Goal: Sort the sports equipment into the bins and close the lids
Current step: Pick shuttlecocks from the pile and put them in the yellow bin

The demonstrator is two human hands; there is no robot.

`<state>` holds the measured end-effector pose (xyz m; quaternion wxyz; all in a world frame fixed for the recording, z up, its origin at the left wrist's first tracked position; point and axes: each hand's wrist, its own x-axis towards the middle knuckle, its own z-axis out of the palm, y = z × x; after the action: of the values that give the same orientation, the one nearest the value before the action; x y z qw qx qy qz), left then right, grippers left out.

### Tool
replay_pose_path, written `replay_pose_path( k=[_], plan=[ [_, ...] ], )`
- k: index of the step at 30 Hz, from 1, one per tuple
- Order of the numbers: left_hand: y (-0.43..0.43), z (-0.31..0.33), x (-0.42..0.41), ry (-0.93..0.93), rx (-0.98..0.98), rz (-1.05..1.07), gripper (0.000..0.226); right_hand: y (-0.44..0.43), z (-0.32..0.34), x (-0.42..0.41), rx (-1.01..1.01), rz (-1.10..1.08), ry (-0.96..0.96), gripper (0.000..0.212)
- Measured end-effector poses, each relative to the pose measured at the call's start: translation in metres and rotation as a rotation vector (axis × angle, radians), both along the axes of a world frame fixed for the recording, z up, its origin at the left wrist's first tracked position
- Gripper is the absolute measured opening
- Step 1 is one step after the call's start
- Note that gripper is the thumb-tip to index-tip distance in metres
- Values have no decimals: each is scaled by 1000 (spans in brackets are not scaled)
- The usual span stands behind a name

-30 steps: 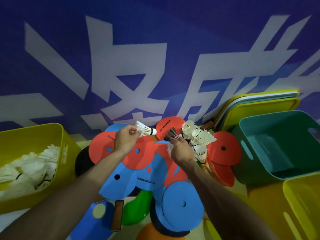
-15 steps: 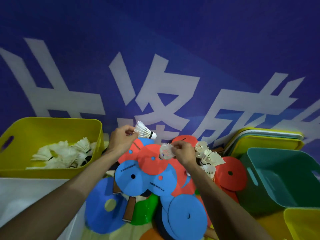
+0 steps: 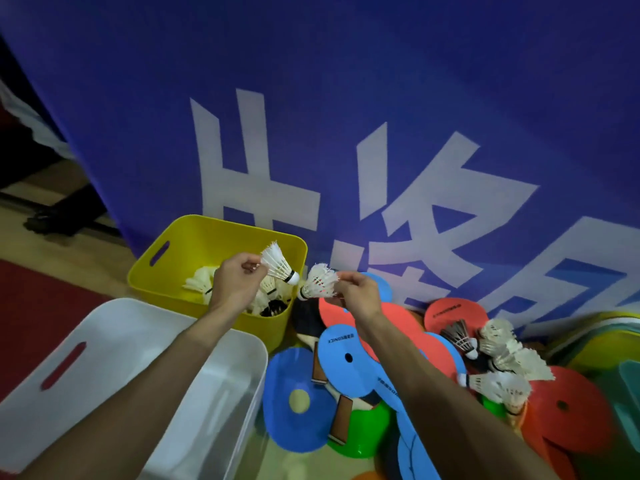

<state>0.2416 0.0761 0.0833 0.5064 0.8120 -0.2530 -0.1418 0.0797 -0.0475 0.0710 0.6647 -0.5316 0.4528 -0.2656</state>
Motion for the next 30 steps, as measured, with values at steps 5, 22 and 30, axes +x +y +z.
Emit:
replay_pose_path(
  k=[5, 22, 30],
  plan=[
    [26, -4, 40, 3, 7, 112, 18, 8, 1, 40, 46, 44, -30, 16],
    [11, -11, 62, 111, -72, 32, 16, 7, -15, 88, 75, 113, 46, 14],
    [-13, 6, 29, 90, -97, -51, 16, -8, -8, 63, 68, 102, 31, 15]
  ],
)
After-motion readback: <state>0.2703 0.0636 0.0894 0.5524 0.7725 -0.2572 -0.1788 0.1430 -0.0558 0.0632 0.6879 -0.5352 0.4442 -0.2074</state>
